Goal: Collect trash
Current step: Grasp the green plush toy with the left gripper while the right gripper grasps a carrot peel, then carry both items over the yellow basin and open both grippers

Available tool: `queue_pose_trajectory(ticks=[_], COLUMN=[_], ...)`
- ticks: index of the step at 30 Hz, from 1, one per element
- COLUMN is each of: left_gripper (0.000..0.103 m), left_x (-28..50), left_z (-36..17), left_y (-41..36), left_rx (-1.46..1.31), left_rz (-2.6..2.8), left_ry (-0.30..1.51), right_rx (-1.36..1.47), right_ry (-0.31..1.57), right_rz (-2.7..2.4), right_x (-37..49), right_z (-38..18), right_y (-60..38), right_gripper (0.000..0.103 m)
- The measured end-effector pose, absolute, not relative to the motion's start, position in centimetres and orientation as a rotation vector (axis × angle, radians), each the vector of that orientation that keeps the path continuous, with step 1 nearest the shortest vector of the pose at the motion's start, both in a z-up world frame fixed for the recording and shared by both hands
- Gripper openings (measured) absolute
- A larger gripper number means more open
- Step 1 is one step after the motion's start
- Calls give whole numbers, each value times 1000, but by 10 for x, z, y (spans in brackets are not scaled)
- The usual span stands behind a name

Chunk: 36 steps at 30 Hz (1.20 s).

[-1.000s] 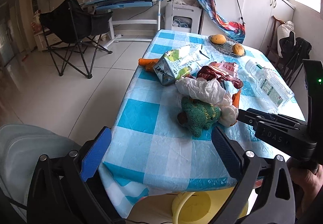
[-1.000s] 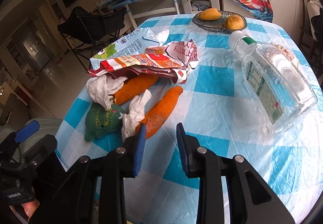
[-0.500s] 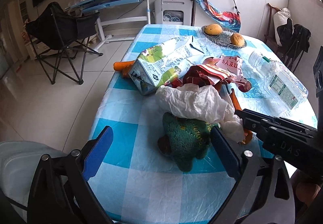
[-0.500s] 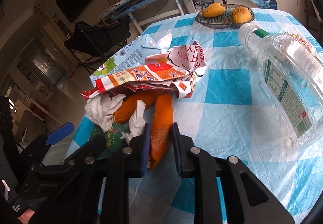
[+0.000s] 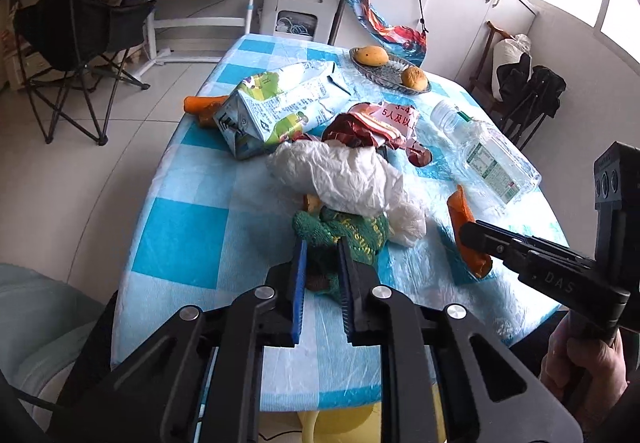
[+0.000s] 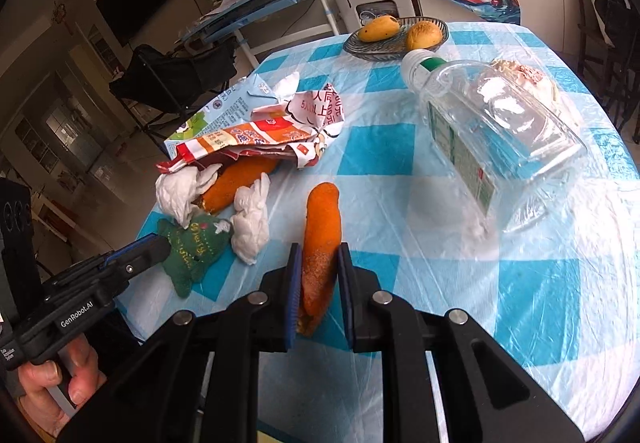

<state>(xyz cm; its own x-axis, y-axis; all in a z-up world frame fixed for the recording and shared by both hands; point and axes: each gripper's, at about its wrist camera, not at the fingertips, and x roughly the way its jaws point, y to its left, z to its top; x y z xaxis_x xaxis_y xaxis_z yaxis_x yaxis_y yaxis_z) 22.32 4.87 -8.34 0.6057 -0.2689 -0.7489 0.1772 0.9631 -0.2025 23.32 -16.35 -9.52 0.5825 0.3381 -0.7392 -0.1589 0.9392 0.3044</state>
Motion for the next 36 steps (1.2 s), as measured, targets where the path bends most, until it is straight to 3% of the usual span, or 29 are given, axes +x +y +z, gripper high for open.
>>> queue_pose_trajectory(ticks=[2,4,6,9,11,12,13,14,16,36], left_gripper=[25,64,72,75,74,64,42,32,26,24], left_x=[221,221,220,229,230,230,231,232,229,127], left_z=[-85,-84,-84,-89,-92,-93,-95,-95,-93,-59], left_y=[49,49,49,42,37,35,34,33,31,26], left_rx=[-105,-99,-83,-54,-31,-30,-39,-53,-46,-27], left_rz=[-240,-197,-172,-182,-190,-202,-229,-255,-262,-342], left_ry=[877,853,824,844,846,846,857,871,868,820], right_rx=[210,206,199,189,174,172,174,175,195,414], right_ry=[915,916,912,910,902,899,896,894,897,842], right_rz=[295,295,293,295,290,290,290,291,295,344], right_x=[230,226,227,229,228,229,229,228,229,163], right_z=[-97,-99,-97,-100,-101,-101,-101,-102,-102,-83], right_y=[-161,-160,-160,-157,-155,-154,-154,-154,-157,-179], right_gripper=[18,19,19,20,20,20,21,20,19,18])
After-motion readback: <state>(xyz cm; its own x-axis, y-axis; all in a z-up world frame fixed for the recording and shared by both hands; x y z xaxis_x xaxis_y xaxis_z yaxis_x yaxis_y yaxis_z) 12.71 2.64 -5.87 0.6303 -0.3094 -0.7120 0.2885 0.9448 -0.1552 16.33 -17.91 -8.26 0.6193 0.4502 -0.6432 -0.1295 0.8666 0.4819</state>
